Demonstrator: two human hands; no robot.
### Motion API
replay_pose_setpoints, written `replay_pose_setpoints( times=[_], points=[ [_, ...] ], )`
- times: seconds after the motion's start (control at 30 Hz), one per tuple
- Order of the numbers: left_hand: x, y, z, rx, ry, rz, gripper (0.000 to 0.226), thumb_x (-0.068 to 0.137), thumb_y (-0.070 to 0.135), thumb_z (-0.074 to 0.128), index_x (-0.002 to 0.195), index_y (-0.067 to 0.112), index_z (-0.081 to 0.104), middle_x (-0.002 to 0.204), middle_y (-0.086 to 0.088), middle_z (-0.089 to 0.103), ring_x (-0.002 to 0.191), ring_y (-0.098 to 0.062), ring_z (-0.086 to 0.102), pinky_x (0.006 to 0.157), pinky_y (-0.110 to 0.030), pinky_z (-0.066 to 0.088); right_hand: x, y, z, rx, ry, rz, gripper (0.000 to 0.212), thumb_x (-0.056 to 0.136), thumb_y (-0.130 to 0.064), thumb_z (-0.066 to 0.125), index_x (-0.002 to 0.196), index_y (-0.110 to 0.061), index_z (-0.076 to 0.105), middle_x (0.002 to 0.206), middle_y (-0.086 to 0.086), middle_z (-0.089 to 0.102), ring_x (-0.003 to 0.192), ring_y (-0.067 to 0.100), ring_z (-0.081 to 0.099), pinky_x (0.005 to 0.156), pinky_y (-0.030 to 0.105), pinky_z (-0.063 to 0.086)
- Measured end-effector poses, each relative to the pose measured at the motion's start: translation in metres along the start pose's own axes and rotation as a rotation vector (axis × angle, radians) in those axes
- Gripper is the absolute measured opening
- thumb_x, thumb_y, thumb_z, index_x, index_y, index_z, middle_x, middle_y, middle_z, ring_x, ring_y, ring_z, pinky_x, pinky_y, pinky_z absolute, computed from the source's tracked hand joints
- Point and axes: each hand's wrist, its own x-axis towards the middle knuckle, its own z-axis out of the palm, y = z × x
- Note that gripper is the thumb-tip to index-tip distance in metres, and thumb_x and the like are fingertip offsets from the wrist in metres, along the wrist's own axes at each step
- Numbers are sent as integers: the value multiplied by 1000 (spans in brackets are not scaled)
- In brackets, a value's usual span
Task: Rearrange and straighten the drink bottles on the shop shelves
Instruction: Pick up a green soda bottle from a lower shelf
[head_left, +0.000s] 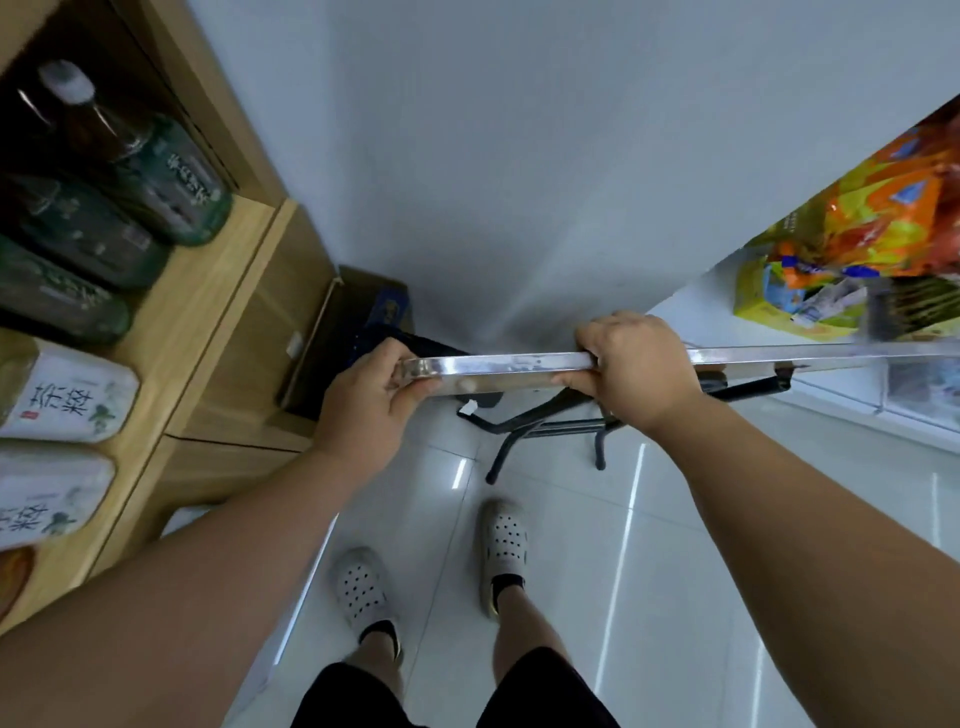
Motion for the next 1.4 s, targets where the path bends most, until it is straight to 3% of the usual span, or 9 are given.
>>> replay_pose_setpoints(
  times=[0.13,0.23,0.33,0.4,0.5,0.73,0.93,1.23,1.4],
  points=[
    [11,19,9,-18,3,77,28,90,52,63,93,25,57,87,5,65,77,-13,62,63,-18,43,-12,16,-8,37,42,21,46,80,-48,82,71,-18,48,68,1,45,71,31,52,61,36,32],
    [18,33,17,-44,3,104,43,88,57,58,96,15,59,88,0,66,81,-19,64,68,-34,53,-13,29,-16,27,41,78,44,79,-50,83,72,-19,51,71,1,47,76,30,53,63,33,29],
    [22,44,29,-51,-10,92,35,93,47,64,98,13,60,92,-2,68,86,-20,65,73,-41,56,-14,44,-23,6,18,114,45,79,-48,83,71,-21,49,72,0,46,75,27,47,63,33,28],
    [19,50,39,-69,12,105,27,95,41,67,97,15,59,92,-1,69,85,-17,65,72,-36,56,-19,52,-26,-16,12,120,46,78,-47,84,70,-20,48,68,-1,42,72,26,43,61,34,27],
    [13,55,53,-106,34,102,21,90,44,67,95,28,54,84,9,64,78,-3,60,65,-10,46,-26,61,-27,-37,3,124,47,78,-45,84,68,-21,46,66,-3,38,71,26,42,60,34,27],
    [39,51,82,-111,-80,-16,19,95,31,71,94,24,53,82,17,60,77,16,58,60,-3,39,-18,76,-7,-82,23,180,41,80,-45,81,73,-23,47,76,3,54,86,30,56,67,35,30],
    [99,56,83,181,-160,-15,33,97,50,61,105,17,56,89,1,60,83,-22,57,69,-32,40,-1,83,7,7,215,541,34,78,-50,80,89,-20,69,90,3,67,103,30,54,81,40,31],
    [130,60,84,267,-206,-72,42,101,53,52,121,16,50,108,-9,64,95,-27,62,70,-35,45,8,79,14,234,508,663,43,77,-38,86,100,-9,65,112,14,58,108,37,51,96,42,42],
    [134,66,83,139,-198,-132,50,104,49,49,140,14,44,124,-10,62,111,-30,62,92,-50,55,9,71,22,242,529,742,43,77,-45,84,104,-15,68,116,12,54,113,35,49,96,43,44]
  ],
)
